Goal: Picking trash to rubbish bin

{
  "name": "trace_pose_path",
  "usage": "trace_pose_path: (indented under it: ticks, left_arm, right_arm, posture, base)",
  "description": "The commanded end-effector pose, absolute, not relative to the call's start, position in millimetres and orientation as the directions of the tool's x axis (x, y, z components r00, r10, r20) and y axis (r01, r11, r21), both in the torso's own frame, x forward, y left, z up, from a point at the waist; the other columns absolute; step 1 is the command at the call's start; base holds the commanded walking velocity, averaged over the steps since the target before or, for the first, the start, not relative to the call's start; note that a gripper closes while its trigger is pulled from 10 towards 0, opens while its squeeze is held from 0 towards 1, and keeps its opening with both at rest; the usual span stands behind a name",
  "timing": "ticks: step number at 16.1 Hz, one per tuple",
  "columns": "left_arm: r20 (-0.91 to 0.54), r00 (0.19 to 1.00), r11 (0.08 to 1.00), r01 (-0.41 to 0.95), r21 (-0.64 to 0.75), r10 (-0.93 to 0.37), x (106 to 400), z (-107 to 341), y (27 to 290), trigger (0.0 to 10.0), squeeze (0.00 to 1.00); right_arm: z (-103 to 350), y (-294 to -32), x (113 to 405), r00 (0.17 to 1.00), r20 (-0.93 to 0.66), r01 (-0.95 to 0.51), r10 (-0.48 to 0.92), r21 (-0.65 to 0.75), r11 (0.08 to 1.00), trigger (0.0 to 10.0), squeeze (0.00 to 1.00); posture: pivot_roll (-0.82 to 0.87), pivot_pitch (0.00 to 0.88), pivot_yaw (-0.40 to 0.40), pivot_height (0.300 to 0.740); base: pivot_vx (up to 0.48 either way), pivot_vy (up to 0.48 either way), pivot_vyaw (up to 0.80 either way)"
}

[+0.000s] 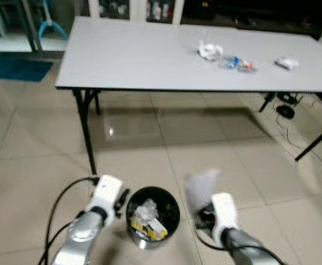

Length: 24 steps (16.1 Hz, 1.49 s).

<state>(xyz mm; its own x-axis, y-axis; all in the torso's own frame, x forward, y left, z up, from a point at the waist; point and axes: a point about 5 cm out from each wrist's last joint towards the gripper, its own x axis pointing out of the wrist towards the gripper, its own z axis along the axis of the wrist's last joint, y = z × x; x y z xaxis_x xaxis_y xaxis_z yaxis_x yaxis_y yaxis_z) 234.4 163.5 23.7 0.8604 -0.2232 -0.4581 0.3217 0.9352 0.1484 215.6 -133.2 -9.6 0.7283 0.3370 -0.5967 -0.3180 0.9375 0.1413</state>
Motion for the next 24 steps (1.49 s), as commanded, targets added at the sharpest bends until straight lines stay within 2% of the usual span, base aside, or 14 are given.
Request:
trace_pose_path:
  ticks: [1,6,9,12,16,17,18,19,24]
  left_arm:
    - [-0.428,0.870,0.937,0.327,0.125,-0.246,236.2,28.3,150.4,10.0,0.00]
    - [-0.419,0.855,0.882,0.420,0.214,-0.305,229.5,37.1,152.1,10.0,0.00]
    - [-0.461,0.821,0.847,0.477,0.234,-0.336,215.9,46.9,167.3,10.0,0.00]
    - [-0.500,0.789,0.800,0.534,0.272,-0.357,201.0,56.0,176.7,10.0,0.00]
    - [-0.501,0.786,0.783,0.548,0.293,-0.363,195.5,73.3,183.9,10.0,0.00]
    - [-0.497,0.787,0.786,0.547,0.287,-0.366,196.1,75.7,183.9,10.0,0.00]
    - [-0.492,0.783,0.796,0.548,0.258,-0.380,196.2,77.8,181.6,10.0,0.00]
    - [-0.493,0.780,0.795,0.552,0.252,-0.385,195.5,78.5,180.6,10.0,0.00]
    - [-0.506,0.771,0.793,0.558,0.243,-0.388,192.3,80.9,178.9,10.0,0.00]
  right_arm:
    - [-6.3,-143.7,220.1,0.743,-0.592,-0.319,0.313,0.097,0.943,10.0,0.00]
    - [2.2,-113.0,254.9,0.715,-0.554,-0.484,0.427,0.048,0.874,10.0,0.00]
    - [11.9,-85.2,284.9,0.666,-0.543,-0.588,0.512,0.041,0.808,10.0,0.00]
    - [17.3,-71.5,298.4,0.658,-0.541,-0.624,0.524,-0.001,0.782,10.0,0.00]
    - [29.0,-63.4,315.6,0.692,-0.520,-0.592,0.500,-0.013,0.806,10.0,0.00]
    - [29.5,-62.5,316.5,0.694,-0.518,-0.591,0.500,-0.013,0.806,10.0,0.11]
    - [28.8,-60.8,316.3,0.694,-0.517,-0.588,0.502,-0.003,0.809,10.0,0.91]
    - [28.0,-59.4,315.6,0.694,-0.517,-0.588,0.502,-0.004,0.809,10.0,1.00]
    - [32.8,-57.2,320.9,0.726,-0.498,-0.573,0.475,-0.055,0.818,10.0,1.00]
  posture:
    - [0.00,0.044,-0.105,0.740]
    - [0.02,0.054,-0.148,0.740]
    - [0.05,0.079,-0.184,0.740]
    - [0.08,0.107,-0.189,0.740]
    - [0.10,0.137,-0.180,0.740]
    - [0.10,0.139,-0.177,0.740]
    - [0.10,0.143,-0.174,0.740]
    - [0.10,0.149,-0.171,0.740]
    - [0.10,0.157,-0.169,0.740]
  base:
    - [0.000,0.000,0.00]
    - [0.000,0.000,0.00]
    - [0.000,0.000,0.00]
    - [0.000,0.000,0.00]
    - [0.000,0.000,0.00]
    - [0.000,0.000,0.00]
    - [0.000,0.000,0.00]
    - [0.000,0.000,0.00]
    - [0.000,0.000,0.00]
